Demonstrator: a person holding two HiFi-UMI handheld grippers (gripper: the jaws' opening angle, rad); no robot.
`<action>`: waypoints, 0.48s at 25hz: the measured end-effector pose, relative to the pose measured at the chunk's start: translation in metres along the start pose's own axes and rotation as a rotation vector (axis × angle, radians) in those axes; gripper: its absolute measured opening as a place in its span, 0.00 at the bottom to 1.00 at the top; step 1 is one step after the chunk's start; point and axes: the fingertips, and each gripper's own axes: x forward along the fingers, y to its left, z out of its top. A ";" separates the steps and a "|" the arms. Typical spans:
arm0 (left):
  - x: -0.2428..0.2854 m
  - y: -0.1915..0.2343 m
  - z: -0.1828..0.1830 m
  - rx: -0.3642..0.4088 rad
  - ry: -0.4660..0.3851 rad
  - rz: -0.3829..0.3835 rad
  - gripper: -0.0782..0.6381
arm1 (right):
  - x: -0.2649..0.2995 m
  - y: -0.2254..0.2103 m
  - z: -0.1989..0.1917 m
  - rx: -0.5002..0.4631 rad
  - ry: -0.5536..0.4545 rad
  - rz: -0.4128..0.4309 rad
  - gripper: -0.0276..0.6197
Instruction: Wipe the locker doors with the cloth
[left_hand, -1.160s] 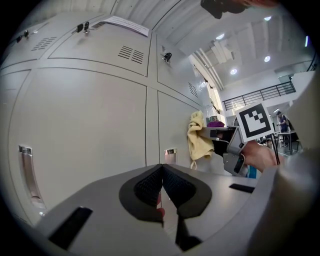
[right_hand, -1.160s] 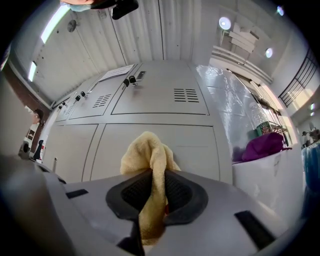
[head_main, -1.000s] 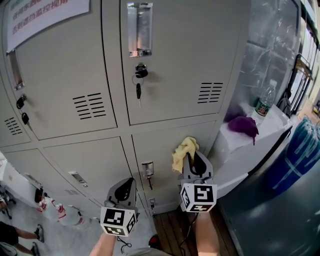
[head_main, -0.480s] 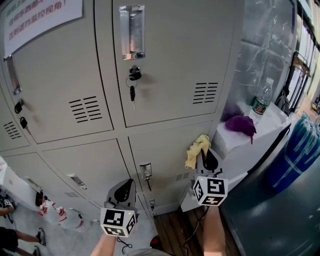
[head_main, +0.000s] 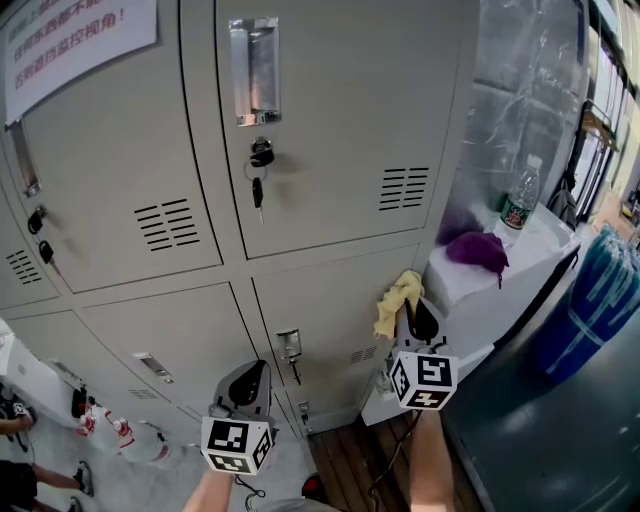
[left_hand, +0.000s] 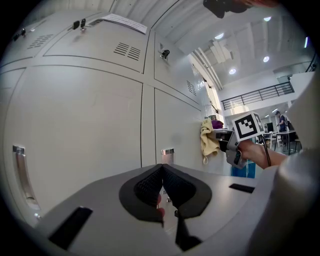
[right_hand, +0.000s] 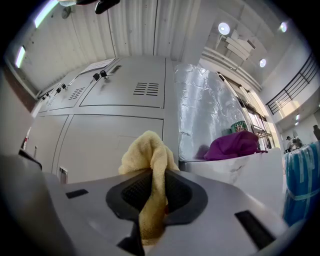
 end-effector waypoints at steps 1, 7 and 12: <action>0.000 0.000 0.001 0.001 -0.002 0.000 0.14 | -0.001 0.000 0.001 -0.001 -0.002 0.004 0.15; -0.002 -0.004 0.003 0.003 -0.008 -0.001 0.14 | -0.024 0.011 0.015 -0.012 -0.043 0.028 0.15; -0.006 -0.005 0.003 0.004 -0.009 0.003 0.14 | -0.059 0.029 0.023 -0.006 -0.078 0.062 0.15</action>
